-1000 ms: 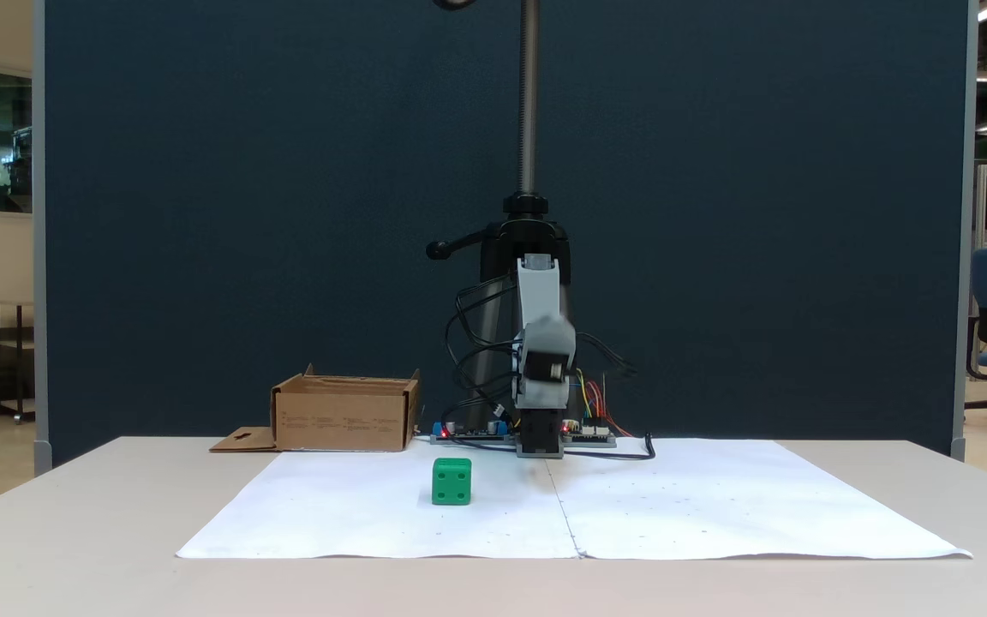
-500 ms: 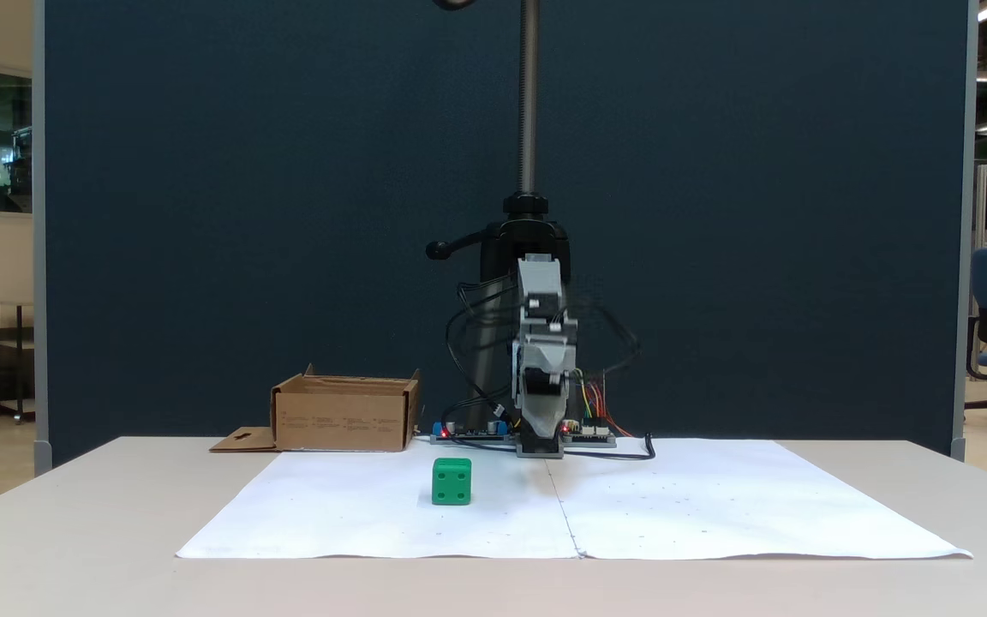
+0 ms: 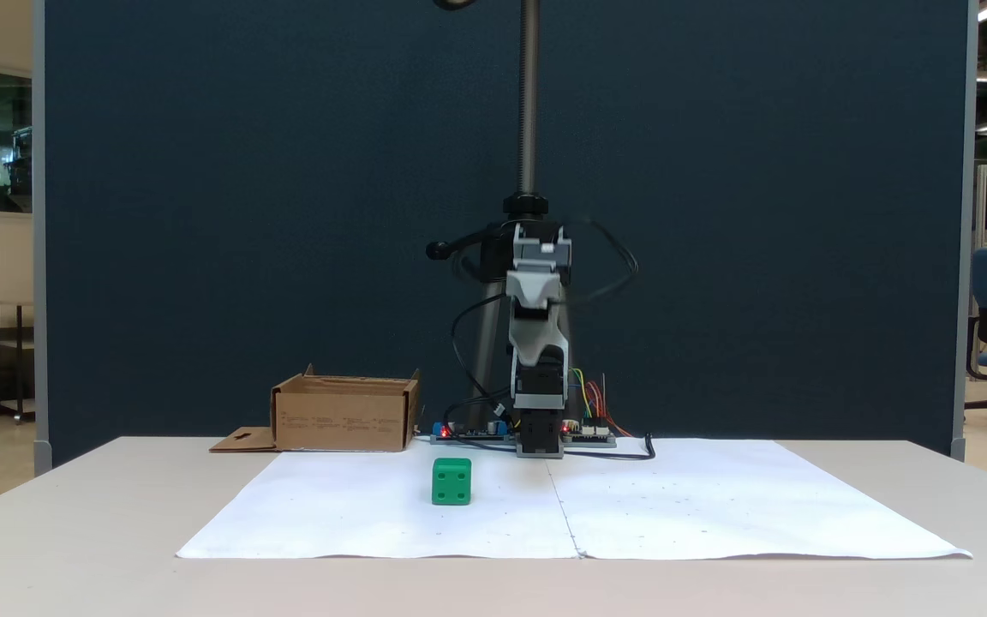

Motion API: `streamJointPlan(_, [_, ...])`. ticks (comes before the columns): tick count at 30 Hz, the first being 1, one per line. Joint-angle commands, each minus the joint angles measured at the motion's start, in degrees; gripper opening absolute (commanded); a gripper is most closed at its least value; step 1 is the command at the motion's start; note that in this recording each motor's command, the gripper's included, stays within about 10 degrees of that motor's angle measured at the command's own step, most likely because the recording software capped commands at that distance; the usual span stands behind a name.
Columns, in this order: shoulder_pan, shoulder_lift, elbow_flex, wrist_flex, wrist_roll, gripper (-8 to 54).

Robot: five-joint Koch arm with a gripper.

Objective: Grasp a green dice and put it in the bin.

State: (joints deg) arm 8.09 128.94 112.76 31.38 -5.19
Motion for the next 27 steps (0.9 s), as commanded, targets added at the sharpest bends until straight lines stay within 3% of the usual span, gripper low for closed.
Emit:
streamJointPlan(1, [3.25, 1.05, -5.36, 9.21, -4.83, 41.7])
streamJointPlan(9, [12.57, -7.91, -9.93, 31.9, -16.17, 41.7])
streamJointPlan(27, [21.27, -20.74, -18.02, 30.06, -25.75, 41.7])
